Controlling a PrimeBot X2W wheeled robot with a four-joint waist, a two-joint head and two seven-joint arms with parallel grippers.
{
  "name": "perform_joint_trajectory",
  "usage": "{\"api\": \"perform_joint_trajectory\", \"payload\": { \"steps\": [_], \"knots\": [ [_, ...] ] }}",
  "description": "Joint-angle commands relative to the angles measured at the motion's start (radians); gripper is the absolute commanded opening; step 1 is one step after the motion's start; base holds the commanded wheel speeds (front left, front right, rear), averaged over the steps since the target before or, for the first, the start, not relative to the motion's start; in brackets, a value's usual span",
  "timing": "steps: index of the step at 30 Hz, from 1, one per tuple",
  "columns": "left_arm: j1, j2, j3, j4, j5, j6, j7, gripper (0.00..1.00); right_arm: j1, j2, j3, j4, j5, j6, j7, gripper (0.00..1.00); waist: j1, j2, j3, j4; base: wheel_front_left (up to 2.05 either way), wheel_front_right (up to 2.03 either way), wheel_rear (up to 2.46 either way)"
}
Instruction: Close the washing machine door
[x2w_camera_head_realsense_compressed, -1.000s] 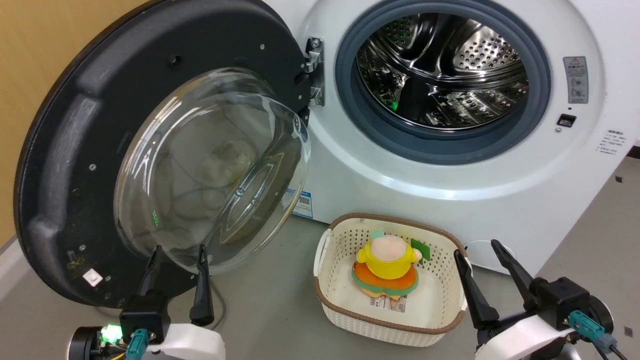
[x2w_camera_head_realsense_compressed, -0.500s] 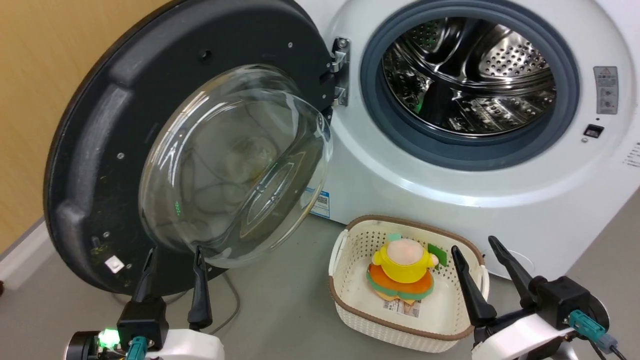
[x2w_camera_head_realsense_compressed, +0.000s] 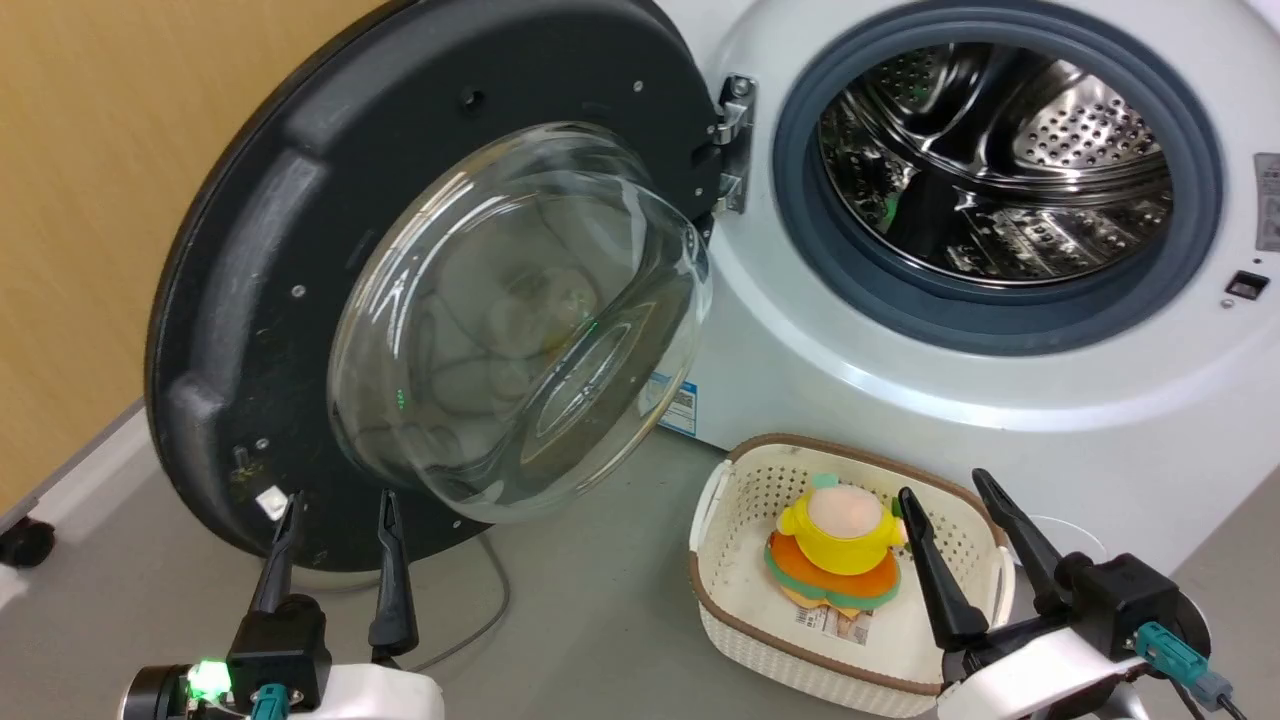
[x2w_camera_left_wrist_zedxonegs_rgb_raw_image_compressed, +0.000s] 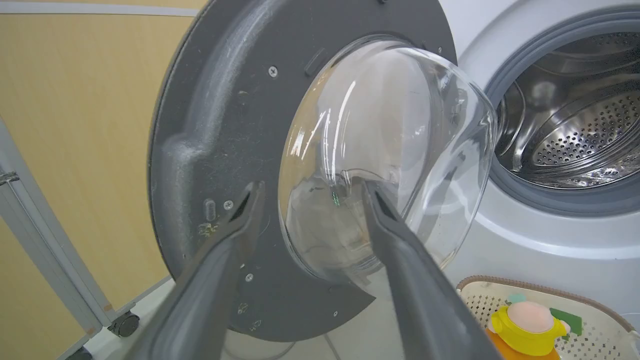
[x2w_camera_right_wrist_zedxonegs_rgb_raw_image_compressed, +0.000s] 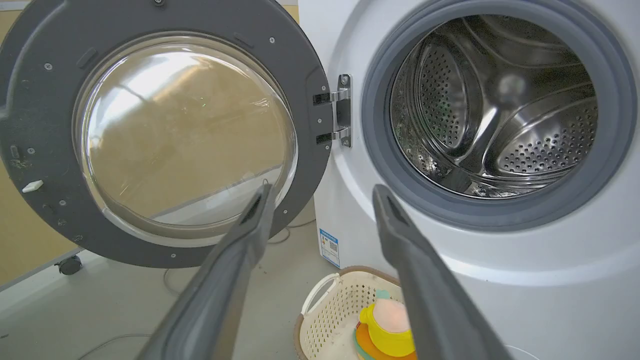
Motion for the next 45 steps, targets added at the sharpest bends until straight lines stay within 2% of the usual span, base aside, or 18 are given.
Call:
{"api": "perform_joint_trajectory", "payload": {
  "steps": [1,25,38,44,45],
  "knots": [
    [0.016,0.008,-0.002,-0.008,-0.005,0.009,-0.012,1.00,-0.018,-0.008,0.007,0.006,0.018,0.001,-0.014,1.00,0.0000,0.0000,0.001,0.011,0.00,0.00,0.00],
    [0.034,0.022,-0.015,-0.021,-0.021,0.055,-0.060,1.00,-0.029,-0.023,0.040,0.029,0.069,0.001,-0.062,1.00,0.0000,0.0000,-0.001,0.107,0.00,0.00,0.00],
    [0.038,0.039,-0.030,-0.018,-0.031,0.063,-0.087,1.00,-0.029,-0.029,0.057,0.038,0.096,0.001,-0.089,1.00,0.0000,0.0000,0.004,0.165,0.00,0.00,0.00],
    [0.034,0.042,-0.031,-0.009,-0.036,0.058,-0.087,1.00,-0.019,-0.030,0.053,0.032,0.092,0.001,-0.089,1.00,0.0000,0.0000,0.011,0.167,0.00,0.00,0.00],
    [0.034,0.042,-0.031,-0.007,-0.038,0.057,-0.087,0.50,-0.018,-0.031,0.051,0.030,0.091,0.001,-0.089,1.00,0.0000,0.0000,0.014,0.167,0.00,0.00,0.00]
  ]
}}
